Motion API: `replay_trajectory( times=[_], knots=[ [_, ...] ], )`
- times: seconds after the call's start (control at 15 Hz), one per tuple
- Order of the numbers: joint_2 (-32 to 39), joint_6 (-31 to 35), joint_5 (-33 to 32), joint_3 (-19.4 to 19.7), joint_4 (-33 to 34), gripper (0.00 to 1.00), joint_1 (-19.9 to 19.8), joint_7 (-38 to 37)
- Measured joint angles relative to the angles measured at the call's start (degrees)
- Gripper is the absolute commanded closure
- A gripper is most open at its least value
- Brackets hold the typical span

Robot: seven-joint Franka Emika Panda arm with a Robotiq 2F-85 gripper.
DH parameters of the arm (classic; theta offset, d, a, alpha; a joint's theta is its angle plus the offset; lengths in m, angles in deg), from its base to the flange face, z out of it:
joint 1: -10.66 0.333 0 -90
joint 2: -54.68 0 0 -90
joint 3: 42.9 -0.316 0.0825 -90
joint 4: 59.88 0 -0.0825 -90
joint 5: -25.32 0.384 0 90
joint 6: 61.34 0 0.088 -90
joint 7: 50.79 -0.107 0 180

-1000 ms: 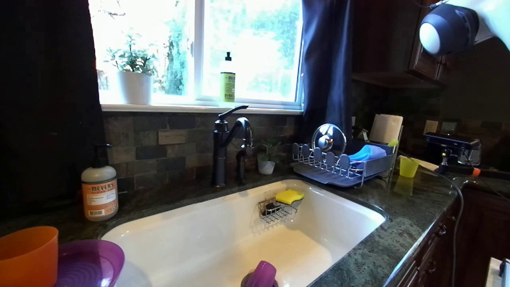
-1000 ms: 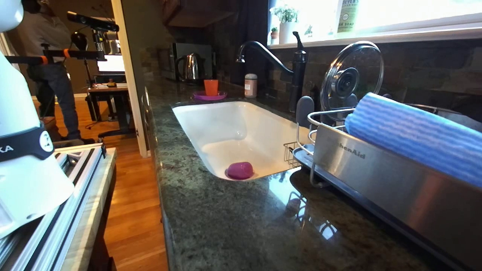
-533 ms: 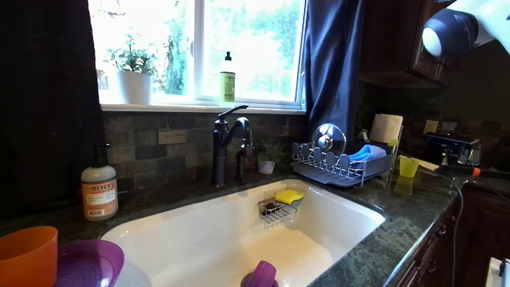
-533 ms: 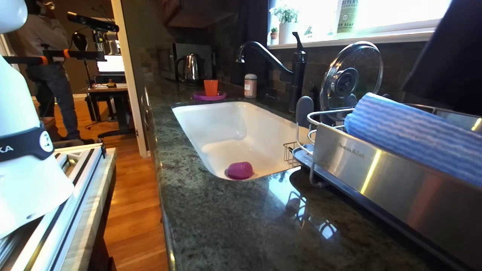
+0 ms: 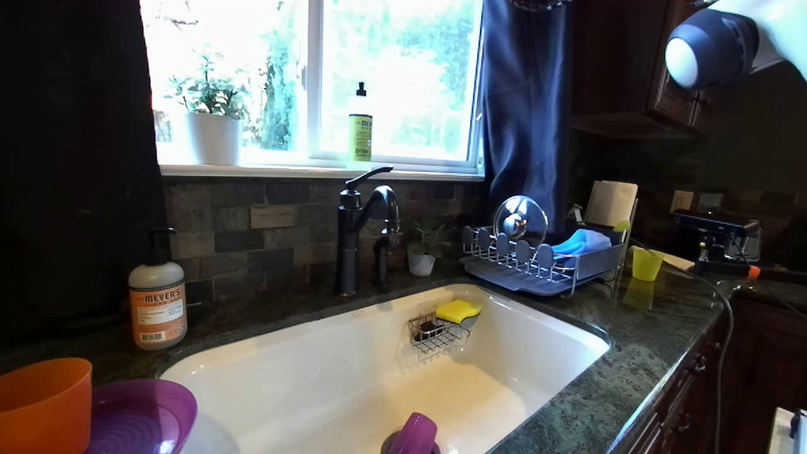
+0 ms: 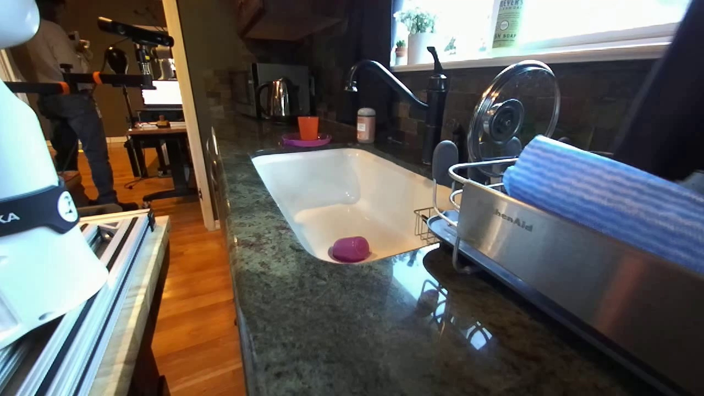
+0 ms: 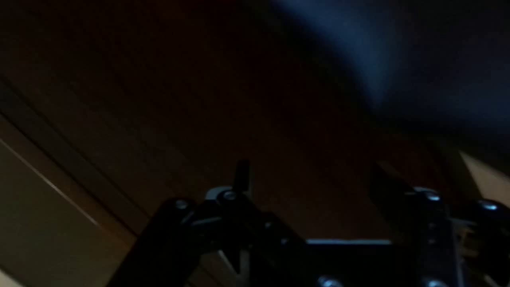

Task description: Pull the curtain to the right

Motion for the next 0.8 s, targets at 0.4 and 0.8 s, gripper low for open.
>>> replay_trajectory(
  times=[0.4,0.8],
  knots=[
    [-4.9,2.3,2.0,-19.5,0.0,0.0,-2.0,19.5],
    [-8.1,-0.1,6.6,-37.6,-0.3,0.0,-7.2,42.3]
  ],
)
